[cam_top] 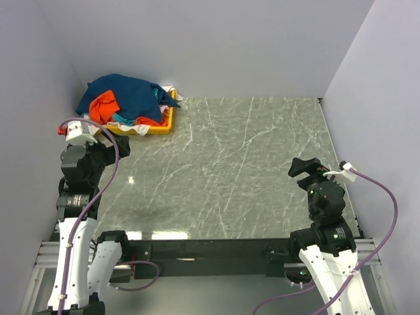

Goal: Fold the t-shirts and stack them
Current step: Grab the tshirt from the pile

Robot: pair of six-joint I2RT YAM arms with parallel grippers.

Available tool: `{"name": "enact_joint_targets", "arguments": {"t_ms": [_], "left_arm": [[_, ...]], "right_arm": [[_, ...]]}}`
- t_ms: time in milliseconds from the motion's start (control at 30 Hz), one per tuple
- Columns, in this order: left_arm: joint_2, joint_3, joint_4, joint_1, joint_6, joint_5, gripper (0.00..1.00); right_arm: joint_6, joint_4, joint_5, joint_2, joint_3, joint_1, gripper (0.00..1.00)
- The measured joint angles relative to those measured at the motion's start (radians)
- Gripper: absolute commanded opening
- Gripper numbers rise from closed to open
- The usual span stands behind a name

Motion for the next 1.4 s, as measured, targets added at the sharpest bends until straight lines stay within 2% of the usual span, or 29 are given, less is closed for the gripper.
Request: {"name": "enact_joint_targets", "arguments": {"t_ms": [367,533,767,967,1167,1400], "left_arm": [[-0.024,-0.030,0.031,0.023,0.001,0.013,0.99],[0.040,-0.019,0.064,0.026,0.000,0.043,0.99],[0.379,0.202,0.067,0.029,-0.003,0.060,0.97],[0.609,0.392,0.092,0.029,0.002,-0.006,0.93],[0.911,0.599,0.129,0.031,0.029,-0.097,0.90],[1.235,0.801,0.120,0.032,0.068,-0.103,0.84]], "right_arm": [[0.000,-0.019,-0.001,0.003,0.004,0.000,0.93],[0.001,-0.024,-0.005,0.006,0.004,0.000,0.93],[0.011,-0.021,-0.057,0.040,0.003,0.000,0.93],[0.038,0.027,-0.127,0.045,-0.021,0.000,0.93],[0.047,0.070,-0.178,0.057,-0.043,0.000,0.93],[0.045,0.126,-0.208,0.083,-0.061,0.000,0.93]]}}
